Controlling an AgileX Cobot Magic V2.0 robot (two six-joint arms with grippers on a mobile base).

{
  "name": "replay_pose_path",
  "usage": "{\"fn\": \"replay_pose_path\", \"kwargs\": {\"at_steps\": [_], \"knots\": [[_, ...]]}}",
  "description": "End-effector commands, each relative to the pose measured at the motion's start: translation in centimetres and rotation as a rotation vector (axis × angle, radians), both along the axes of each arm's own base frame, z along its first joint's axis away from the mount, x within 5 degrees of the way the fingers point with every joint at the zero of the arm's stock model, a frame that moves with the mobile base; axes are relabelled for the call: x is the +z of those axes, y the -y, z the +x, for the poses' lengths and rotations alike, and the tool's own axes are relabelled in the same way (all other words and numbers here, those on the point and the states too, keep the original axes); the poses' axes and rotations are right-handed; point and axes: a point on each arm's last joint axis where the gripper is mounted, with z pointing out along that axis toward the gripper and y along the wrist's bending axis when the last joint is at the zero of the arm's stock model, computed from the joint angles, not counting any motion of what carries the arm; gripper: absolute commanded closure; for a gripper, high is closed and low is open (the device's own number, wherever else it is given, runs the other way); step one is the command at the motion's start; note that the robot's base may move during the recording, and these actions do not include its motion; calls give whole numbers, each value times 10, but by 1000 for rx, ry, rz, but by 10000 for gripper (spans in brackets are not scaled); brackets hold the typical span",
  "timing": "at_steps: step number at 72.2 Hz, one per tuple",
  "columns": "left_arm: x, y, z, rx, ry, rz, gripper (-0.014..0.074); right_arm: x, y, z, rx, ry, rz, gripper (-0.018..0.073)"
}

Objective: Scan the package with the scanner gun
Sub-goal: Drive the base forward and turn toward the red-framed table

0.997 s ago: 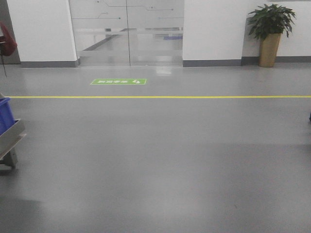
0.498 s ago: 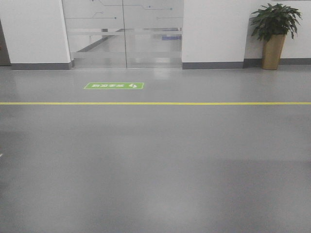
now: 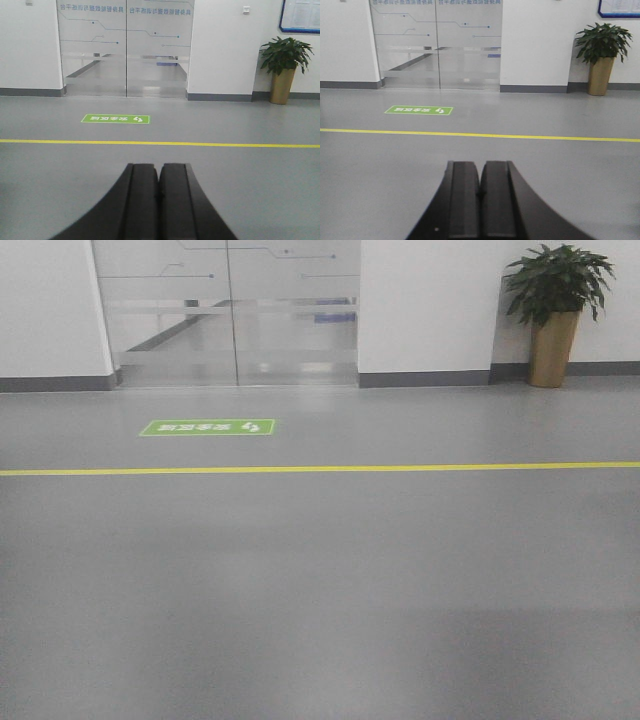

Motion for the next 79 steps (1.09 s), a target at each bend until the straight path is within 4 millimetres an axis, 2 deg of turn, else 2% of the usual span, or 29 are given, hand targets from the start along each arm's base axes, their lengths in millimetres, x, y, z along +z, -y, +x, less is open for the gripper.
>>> {"fn": "replay_pose_path", "kwargs": {"at_steps": [1,79], "knots": [[2,0,0,-7,23,3,707,2,0,0,-8,23,-4,721],[2,0,0,-7,23,3,707,2,0,0,-8,23,-4,721]]}}
